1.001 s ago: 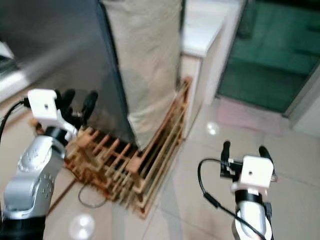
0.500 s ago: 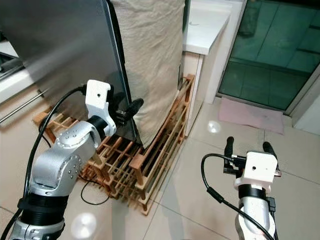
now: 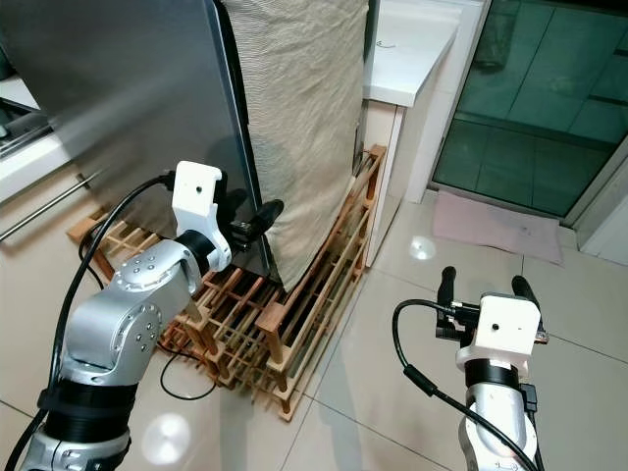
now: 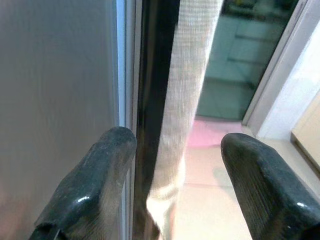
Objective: Restocking fridge
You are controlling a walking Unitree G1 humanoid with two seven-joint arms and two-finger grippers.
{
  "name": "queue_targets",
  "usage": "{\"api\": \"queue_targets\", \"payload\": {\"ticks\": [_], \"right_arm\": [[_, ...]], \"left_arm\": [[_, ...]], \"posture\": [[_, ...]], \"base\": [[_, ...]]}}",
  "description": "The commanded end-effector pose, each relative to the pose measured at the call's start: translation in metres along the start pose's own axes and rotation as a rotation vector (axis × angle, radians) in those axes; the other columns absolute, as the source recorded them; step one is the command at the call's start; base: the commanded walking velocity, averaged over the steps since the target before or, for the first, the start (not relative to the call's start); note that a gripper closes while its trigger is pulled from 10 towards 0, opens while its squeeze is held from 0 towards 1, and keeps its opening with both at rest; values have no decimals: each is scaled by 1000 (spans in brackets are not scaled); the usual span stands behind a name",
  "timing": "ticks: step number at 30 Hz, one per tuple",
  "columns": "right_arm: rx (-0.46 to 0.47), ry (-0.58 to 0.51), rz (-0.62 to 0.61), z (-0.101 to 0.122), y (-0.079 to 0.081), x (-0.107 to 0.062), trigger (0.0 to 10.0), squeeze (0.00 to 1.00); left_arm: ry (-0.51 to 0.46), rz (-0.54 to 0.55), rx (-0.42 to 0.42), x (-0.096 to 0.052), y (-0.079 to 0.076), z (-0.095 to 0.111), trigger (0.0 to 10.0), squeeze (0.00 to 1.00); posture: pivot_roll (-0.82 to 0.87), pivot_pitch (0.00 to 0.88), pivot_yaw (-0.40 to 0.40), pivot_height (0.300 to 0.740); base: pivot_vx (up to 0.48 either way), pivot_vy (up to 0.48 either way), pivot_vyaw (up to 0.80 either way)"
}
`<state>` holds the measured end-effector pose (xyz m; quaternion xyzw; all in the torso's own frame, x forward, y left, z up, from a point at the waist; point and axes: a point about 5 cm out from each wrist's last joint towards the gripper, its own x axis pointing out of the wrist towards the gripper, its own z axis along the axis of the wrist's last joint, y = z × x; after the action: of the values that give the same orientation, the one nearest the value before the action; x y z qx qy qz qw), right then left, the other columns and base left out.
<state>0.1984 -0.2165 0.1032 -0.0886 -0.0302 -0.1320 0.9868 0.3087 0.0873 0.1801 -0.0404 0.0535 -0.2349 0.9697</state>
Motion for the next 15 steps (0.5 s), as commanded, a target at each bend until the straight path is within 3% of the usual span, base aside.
{"api": "queue_targets", "payload": {"ticks": [1, 8, 15], "right_arm": [[4, -9, 3, 1, 2, 3, 10000, 0], [10, -29, 13, 5, 7, 6, 10000, 0], [19, -38, 23, 6, 11, 11, 10000, 0]], "left_arm": [[-30, 20, 17, 4, 3, 4, 10000, 0], [-96, 92, -9, 13, 14, 7, 10000, 0], [-97, 71, -53, 26, 2, 0, 10000, 0]], "posture": [[-182, 0, 45, 740], [-189, 0, 50, 740], [-185, 0, 51, 740]], "base": [[0, 0, 0], [0, 0, 0], [0, 0, 0]]}}
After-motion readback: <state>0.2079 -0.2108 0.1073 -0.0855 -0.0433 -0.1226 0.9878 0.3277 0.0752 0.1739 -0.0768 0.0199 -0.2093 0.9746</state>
